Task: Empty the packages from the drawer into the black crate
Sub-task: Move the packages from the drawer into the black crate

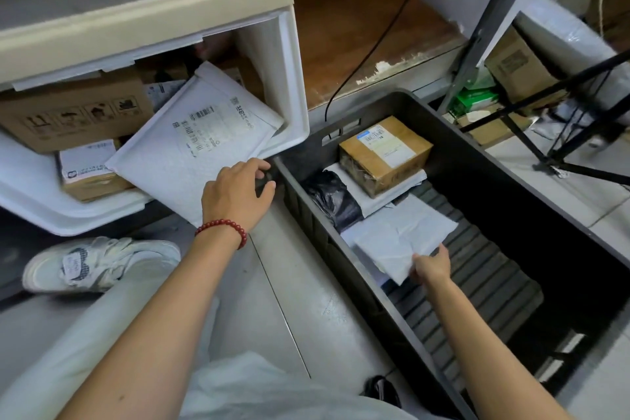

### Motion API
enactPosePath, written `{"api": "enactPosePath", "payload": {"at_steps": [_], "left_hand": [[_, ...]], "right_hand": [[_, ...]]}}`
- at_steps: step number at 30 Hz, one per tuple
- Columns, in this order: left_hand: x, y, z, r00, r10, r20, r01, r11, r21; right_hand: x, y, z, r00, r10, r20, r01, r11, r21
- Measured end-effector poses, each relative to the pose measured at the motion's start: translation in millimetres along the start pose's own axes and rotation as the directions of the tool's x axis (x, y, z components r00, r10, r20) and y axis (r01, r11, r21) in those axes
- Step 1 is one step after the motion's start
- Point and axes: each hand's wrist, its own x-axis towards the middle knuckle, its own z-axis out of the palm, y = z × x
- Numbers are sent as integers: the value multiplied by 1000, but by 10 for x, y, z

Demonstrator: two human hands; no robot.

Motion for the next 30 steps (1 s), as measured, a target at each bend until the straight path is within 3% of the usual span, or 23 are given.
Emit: {"api": "enactPosePath", "payload": {"at_steps": [5, 9, 12, 14, 16, 19, 21, 24, 27, 30], "left_hand": [[-5, -56, 22, 1000, -9, 28, 8, 999, 44], [21, -99, 23, 1000, -23, 20, 22, 998, 58], [49, -147, 56, 999, -41, 21, 39, 995, 88], [61, -203, 85, 999, -47, 22, 43, 989, 139], [81, -279, 102, 998, -57, 26, 51, 980, 195], [135, -388, 94, 993, -114, 41, 105, 975, 194], [167, -437, 94, 991, -132, 37, 123, 975, 184], [238, -529, 66, 995, -99, 0, 97, 970, 225], [339, -663, -32, 991, -128, -43, 134, 968, 211], [425, -789, -142, 981, -181, -73, 191, 964, 182]], "right_hand": [[72, 236, 340, 983, 111, 146, -102, 992, -68], [55, 202, 509, 916, 274, 292, -233, 958, -166], [128, 85, 614, 896, 351, 270, -276, 919, -280], [79, -82, 665, 951, 291, 105, -232, 895, -382], [-37, -279, 742, 994, 106, 12, -97, 944, -315], [-313, -624, 919, 963, -251, 101, 261, 960, -99], [-518, -832, 1086, 908, -387, 161, 384, 922, 52], [-761, -991, 1404, 840, -380, 387, 324, 924, 205], [-955, -947, 1754, 729, -299, 616, 294, 949, 113], [-1143, -937, 2064, 664, -266, 699, 303, 950, 73]]}}
